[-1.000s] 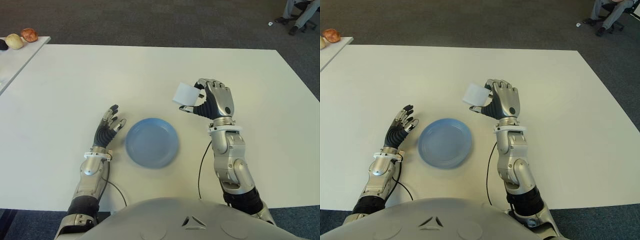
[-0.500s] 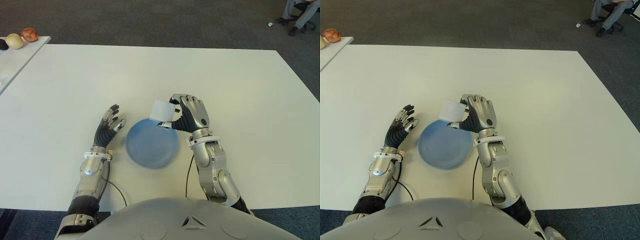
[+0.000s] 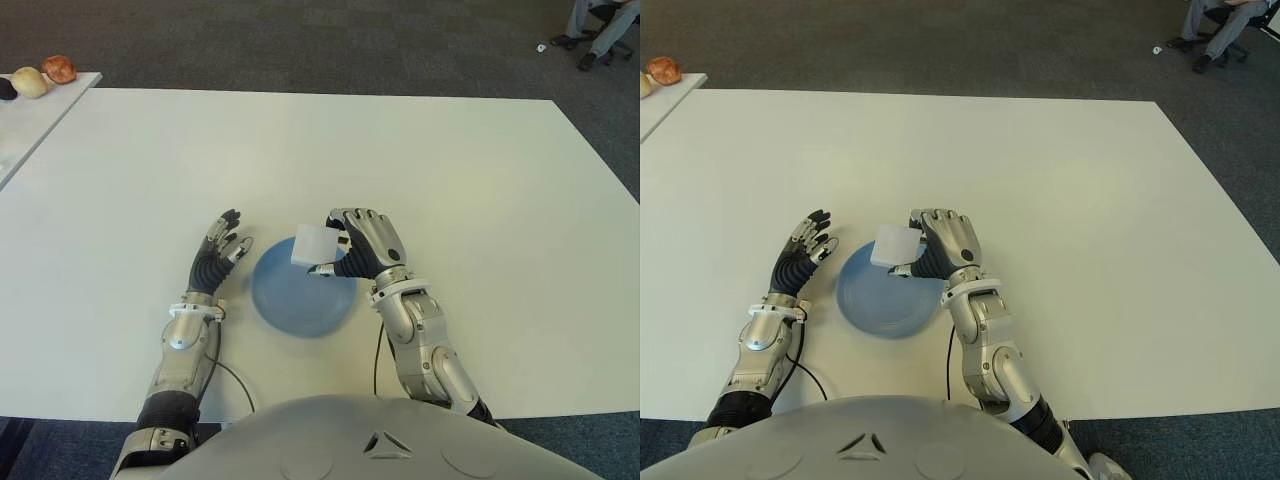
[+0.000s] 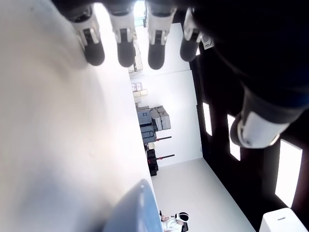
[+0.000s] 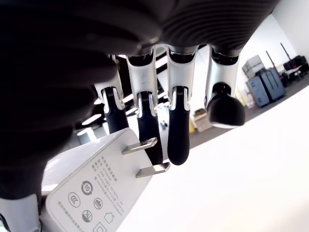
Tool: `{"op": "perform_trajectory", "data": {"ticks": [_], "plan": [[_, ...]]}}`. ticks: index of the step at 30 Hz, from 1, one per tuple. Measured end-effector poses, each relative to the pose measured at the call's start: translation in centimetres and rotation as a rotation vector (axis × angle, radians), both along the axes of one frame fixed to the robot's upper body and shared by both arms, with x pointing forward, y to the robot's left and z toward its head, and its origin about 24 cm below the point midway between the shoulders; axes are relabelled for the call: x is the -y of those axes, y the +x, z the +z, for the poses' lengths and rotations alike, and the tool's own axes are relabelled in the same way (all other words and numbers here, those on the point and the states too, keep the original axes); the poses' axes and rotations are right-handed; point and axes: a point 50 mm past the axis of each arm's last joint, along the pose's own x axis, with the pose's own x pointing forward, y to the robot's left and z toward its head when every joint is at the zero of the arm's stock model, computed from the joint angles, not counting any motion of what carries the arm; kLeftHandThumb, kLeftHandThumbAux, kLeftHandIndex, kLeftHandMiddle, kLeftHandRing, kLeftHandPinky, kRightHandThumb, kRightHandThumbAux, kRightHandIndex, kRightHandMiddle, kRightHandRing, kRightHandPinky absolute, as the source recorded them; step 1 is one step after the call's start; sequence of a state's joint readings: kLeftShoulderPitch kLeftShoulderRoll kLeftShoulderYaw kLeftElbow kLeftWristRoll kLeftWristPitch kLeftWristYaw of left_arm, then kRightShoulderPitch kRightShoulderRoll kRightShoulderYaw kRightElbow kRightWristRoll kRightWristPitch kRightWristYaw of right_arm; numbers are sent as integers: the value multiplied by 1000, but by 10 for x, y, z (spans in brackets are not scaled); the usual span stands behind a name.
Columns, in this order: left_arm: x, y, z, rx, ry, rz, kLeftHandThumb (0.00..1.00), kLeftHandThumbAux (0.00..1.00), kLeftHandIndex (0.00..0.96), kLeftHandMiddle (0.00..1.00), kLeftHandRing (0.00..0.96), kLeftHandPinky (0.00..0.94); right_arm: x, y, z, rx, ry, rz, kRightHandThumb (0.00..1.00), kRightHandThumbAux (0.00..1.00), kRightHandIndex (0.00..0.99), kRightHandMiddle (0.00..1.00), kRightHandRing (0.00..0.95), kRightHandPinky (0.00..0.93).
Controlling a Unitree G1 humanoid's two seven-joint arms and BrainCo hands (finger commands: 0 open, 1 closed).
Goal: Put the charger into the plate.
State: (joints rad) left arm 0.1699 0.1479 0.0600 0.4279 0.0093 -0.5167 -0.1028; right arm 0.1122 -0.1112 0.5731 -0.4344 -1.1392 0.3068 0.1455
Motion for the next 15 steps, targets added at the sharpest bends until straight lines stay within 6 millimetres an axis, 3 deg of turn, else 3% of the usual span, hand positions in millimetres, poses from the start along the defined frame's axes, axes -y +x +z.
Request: {"op": "perform_trajectory", "data": {"ticks": [15], "plan": [[1, 0, 0, -5, -1, 0, 0, 537, 103, 112, 97, 108, -4, -2, -14, -60, -20, 17, 714, 716, 439, 927, 891, 880]]}}
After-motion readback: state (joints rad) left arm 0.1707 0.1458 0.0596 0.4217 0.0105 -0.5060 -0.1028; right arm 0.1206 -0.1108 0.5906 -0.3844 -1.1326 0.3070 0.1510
